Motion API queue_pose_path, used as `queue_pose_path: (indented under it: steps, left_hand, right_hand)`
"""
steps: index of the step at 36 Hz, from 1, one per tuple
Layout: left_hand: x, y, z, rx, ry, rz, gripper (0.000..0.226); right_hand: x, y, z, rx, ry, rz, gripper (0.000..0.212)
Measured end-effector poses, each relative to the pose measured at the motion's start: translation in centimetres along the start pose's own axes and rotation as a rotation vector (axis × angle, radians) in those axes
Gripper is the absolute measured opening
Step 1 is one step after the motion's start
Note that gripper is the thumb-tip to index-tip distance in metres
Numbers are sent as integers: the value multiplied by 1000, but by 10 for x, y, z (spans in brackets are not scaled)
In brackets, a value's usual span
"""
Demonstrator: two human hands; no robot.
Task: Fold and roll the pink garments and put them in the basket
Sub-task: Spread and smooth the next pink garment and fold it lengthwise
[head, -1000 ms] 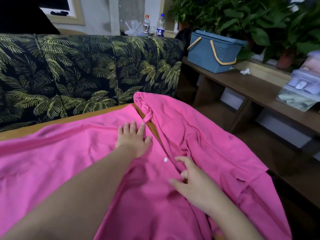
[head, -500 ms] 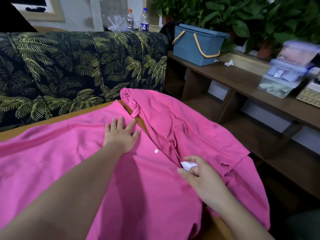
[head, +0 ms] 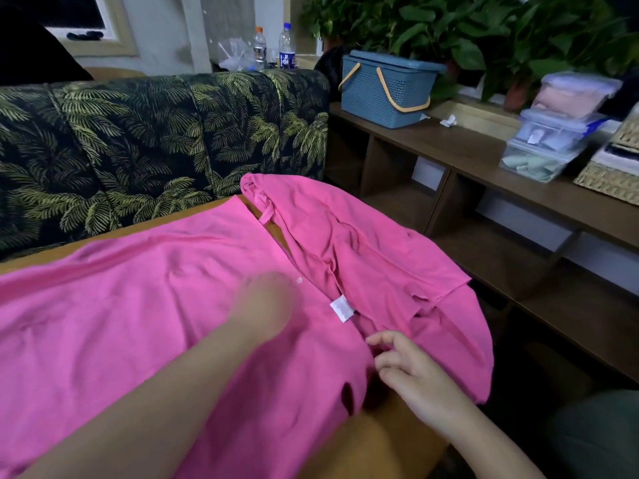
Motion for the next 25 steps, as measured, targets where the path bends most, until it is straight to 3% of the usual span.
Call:
queue_pose_path:
  steps: [5,10,15,19,21,25]
  left_hand:
    - [3,12,-10,-2,-98,106,46]
    - [8,14,-8,-13,-191,184,49]
    - [11,18,-6,-4,-229,223,48]
    - [10,20,-6,3,-206,242,46]
    - [10,20,-6,6,-203,244,46]
    - [11,20,-6,10,-206,236,47]
  right_hand:
    - [-7,6,-17,41,-91,-106,63]
    - [-17,6,-23,57,-36,-154,91]
    - [-16,9,-24,100,52,-115,76]
    - [-7,8,-26,182,92,36,54]
    - [-2,5,-26,206,118,141,52]
    - [-1,1,-29,208,65,203,44]
Point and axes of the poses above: each hand's wrist, its own z-axis towards the middle knuckle, its own x-axis out of the back of the hand, y = z × x, the point moved 2 cm from there along z, towards the middle knuckle, and after that the axes turned 7 degrees about -x, right-handed, at the moved point
